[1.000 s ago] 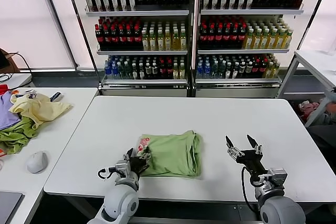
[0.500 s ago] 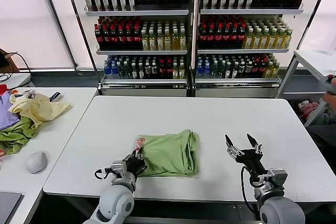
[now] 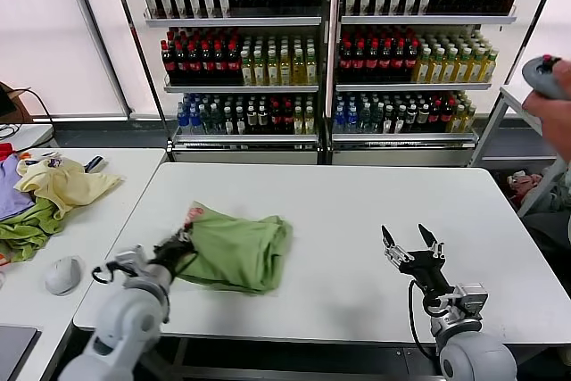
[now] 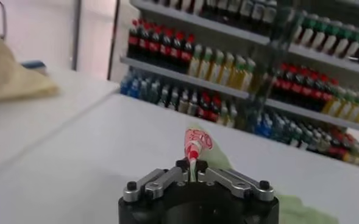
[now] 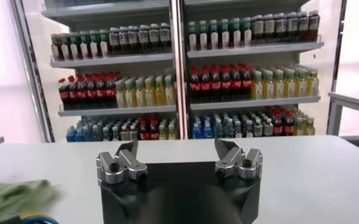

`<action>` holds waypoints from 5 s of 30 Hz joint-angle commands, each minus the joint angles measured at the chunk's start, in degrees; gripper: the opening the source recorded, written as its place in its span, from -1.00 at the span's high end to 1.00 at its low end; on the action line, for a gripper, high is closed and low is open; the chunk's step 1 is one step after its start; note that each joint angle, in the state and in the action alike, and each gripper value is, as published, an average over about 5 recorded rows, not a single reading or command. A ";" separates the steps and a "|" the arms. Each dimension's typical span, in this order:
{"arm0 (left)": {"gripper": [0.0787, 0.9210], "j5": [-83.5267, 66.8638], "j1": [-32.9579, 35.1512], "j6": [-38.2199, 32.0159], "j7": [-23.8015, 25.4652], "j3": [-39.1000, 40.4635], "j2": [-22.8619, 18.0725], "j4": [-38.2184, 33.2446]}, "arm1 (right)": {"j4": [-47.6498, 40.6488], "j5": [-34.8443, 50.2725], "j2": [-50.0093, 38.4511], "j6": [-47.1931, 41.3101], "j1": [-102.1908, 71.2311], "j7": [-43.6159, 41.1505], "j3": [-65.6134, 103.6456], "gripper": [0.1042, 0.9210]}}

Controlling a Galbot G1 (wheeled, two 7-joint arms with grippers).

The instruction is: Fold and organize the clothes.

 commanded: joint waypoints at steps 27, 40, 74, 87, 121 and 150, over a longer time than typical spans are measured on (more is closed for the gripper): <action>0.91 2.72 -15.20 3.81 -6.12 25.23 -23.60 7.31 | -1.67 0.56 0.62 0.83 2.02 -0.64 0.33 -0.76; 0.83 11.55 -19.39 0.40 -0.27 30.40 -31.82 19.24 | -2.58 0.60 1.11 0.95 3.24 -0.90 0.31 -0.76; -0.77 35.19 1.91 -11.33 6.77 15.27 -10.72 -2.80 | -19.14 -12.17 12.36 -10.84 15.70 13.52 -19.49 -0.76; -0.77 34.36 3.79 -11.03 6.75 12.44 -10.37 -3.85 | -22.47 -11.10 13.32 -11.64 17.50 14.17 -19.31 -0.39; -0.77 36.83 7.53 -11.54 7.17 13.51 -11.85 -6.40 | -23.76 -12.32 -2.68 3.25 18.72 5.04 -4.55 0.80; -0.77 41.22 14.44 -11.89 7.71 15.05 -14.77 -12.66 | 3.42 -10.44 2.11 12.80 -10.87 4.37 4.08 -0.76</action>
